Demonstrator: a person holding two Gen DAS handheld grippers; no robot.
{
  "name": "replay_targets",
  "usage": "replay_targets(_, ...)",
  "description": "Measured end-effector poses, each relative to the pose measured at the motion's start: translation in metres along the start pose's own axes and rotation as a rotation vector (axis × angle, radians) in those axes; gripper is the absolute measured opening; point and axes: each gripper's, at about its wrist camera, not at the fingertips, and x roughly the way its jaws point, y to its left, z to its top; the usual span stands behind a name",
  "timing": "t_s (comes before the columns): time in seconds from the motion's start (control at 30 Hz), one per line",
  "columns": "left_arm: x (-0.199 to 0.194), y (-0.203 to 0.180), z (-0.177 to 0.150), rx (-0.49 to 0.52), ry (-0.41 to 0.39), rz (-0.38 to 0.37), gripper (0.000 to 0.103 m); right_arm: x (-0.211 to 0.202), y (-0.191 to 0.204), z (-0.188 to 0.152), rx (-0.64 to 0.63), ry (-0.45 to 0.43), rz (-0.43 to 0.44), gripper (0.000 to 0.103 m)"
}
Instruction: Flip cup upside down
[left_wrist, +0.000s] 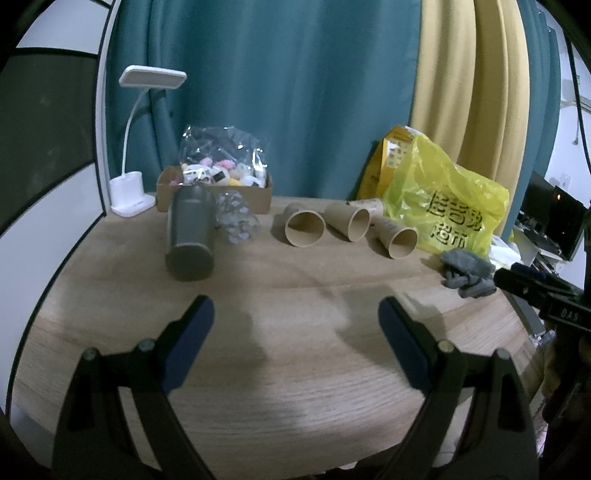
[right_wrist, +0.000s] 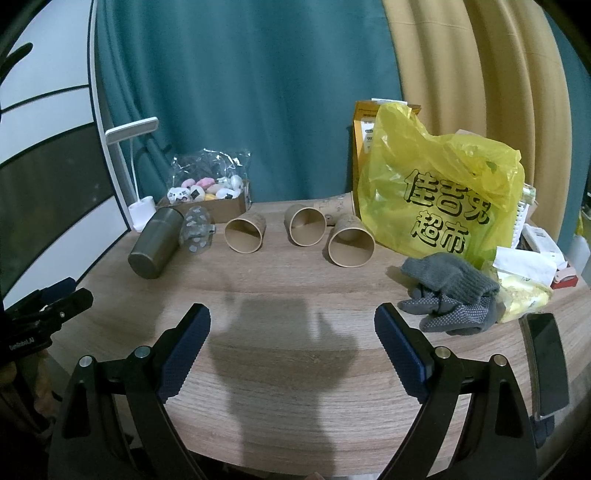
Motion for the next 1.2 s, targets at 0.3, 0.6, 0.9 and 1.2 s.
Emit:
replay_targets(0.3,-0.0002,-0.0013,0.0007,-0.002,-0.003,0.004,0.092,0.0011,-0.0020,0.0013,0.001,-0.003,0.003,0.093)
replay_targets(0.6,-0.0007,-0.0023,0.0001,0.000,-0.007,0.004,0.092,0.0017,-0.0017,0.0015,-0.002,-0.003,0.003,0.093)
replay_targets(0.9,0.0018,-0.0030,0.0043,0.003,-0.008,0.007,0.092,0.0052,-0.0026,0.0038,-0.001,-0.001,0.005,0.093)
replay_targets(1.2,0.0036,-0.0034,0.0058,0.001,-0.005,0.010,0.092,0.0092,-0.0025,0.0071,0.000,0.006,0.005,0.093)
